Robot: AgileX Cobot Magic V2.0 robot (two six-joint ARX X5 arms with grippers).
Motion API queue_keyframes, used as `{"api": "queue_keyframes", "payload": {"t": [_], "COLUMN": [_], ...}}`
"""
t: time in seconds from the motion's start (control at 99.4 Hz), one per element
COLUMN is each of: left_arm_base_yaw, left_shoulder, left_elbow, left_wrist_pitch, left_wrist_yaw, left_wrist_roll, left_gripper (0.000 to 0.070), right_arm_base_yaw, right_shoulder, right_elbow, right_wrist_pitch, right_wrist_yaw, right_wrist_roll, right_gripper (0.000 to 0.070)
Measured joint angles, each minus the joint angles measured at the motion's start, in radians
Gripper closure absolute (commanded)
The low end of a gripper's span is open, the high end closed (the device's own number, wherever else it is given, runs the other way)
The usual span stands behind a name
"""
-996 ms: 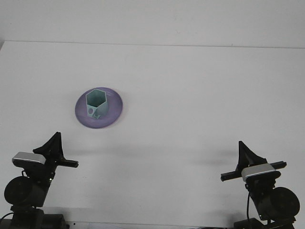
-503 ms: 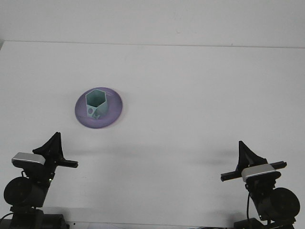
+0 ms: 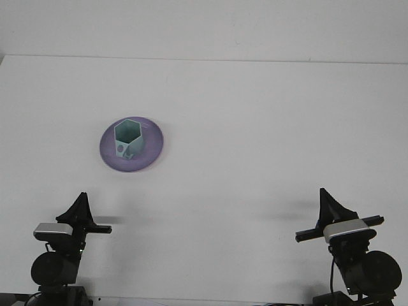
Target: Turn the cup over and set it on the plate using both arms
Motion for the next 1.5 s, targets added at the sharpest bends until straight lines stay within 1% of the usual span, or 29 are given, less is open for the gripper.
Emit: {"api": "queue_keyframes", "payload": {"t": [0.151, 0.262, 0.996, 1.107, 1.157, 1.207, 1.318, 1.358, 1.499], "left_arm_base_yaw": [0.000, 0.000, 0.000, 0.000, 0.000, 0.000, 0.000, 0.000, 0.000], "left_shoulder": [-0.001, -0.001, -0.001, -0.001, -0.001, -0.001, -0.001, -0.001, -0.001], "left_elbow": [-0.002, -0.002, -0.002, -0.002, -0.002, -0.002, -0.002, -0.002, -0.002], "left_wrist_pitch": [0.003, 0.003, 0.005, 0.005, 0.005, 0.005, 0.006, 0.006, 0.005], "left_wrist_yaw": [0.000, 0.000, 0.000, 0.000, 0.000, 0.000, 0.000, 0.000, 0.000], "left_wrist_roll": [-0.003, 0.019, 0.019, 0.019, 0.019, 0.019, 0.019, 0.019, 0.019], "left_gripper": [0.0678, 0.0678, 0.0678, 0.0678, 0.0678, 0.0678, 0.0678, 0.0678, 0.0678], "right_arm_base_yaw": [0.000, 0.000, 0.000, -0.016, -0.047, -0.089, -0.177, -0.202, -0.237], "right_shoulder": [0.000, 0.000, -0.001, -0.003, -0.017, -0.044, -0.118, -0.146, -0.243], "right_elbow": [0.000, 0.000, 0.000, -0.002, -0.022, -0.066, -0.206, -0.259, -0.395], "right_wrist_pitch": [0.001, 0.000, 0.001, 0.023, 0.048, 0.082, 0.105, 0.104, 0.129], "right_wrist_yaw": [-0.001, -0.001, 0.000, 0.052, 0.058, 0.040, -0.060, -0.085, -0.085], "right_wrist_roll": [0.000, 0.000, -0.002, -0.026, -0.029, -0.033, -0.042, -0.044, -0.056], "right_gripper": [0.0693, 0.0693, 0.0693, 0.0693, 0.0693, 0.0693, 0.0693, 0.0693, 0.0693]}}
